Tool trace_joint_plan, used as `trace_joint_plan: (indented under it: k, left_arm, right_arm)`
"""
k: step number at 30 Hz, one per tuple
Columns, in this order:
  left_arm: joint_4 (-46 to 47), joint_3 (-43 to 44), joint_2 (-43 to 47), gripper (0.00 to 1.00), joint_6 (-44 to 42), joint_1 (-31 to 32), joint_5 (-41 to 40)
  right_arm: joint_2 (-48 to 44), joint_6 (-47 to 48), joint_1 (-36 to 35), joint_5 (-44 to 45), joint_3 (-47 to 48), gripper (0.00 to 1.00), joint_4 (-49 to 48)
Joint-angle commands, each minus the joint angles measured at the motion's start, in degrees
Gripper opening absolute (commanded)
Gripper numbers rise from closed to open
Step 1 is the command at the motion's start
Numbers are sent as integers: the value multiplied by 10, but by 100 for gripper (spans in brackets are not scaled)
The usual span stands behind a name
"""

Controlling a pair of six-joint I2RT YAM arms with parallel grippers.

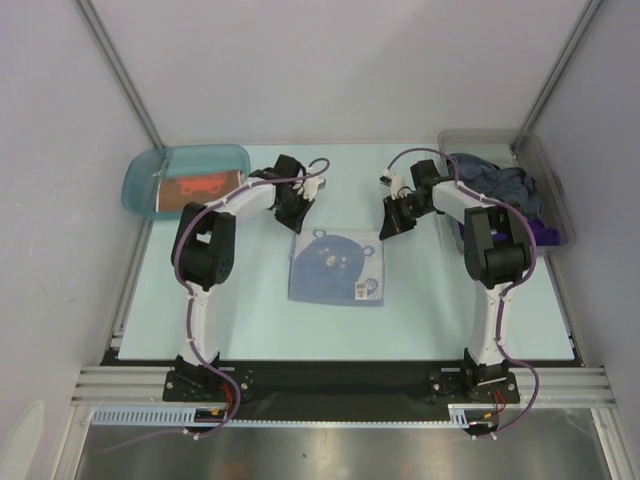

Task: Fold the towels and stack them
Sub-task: Fold the towel

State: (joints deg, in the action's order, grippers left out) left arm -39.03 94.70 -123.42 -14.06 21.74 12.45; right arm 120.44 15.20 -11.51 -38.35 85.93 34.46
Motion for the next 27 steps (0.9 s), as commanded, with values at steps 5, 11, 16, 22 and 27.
trace_joint_plan:
  k: [5, 11, 16, 22, 27]
  left_arm:
    - [-6, 62, 42, 0, 13, -5, -10]
    - [-4, 78, 94, 1, 29, 1, -44]
    - [-8, 71, 159, 0, 32, 8, -93]
    - [-8, 41, 243, 0, 33, 36, -139]
    - [-4, -5, 317, 0, 49, 70, -160]
  right_arm:
    - [-41, -4, 0, 33, 33, 0, -40]
    - [-113, -33, -4, 75, 10, 0, -101]
    - [-206, -61, -4, 113, -34, 0, -160]
    - [-299, -74, -8, 123, -53, 0, -160]
    - [-376, -78, -19, 145, -87, 0, -130]
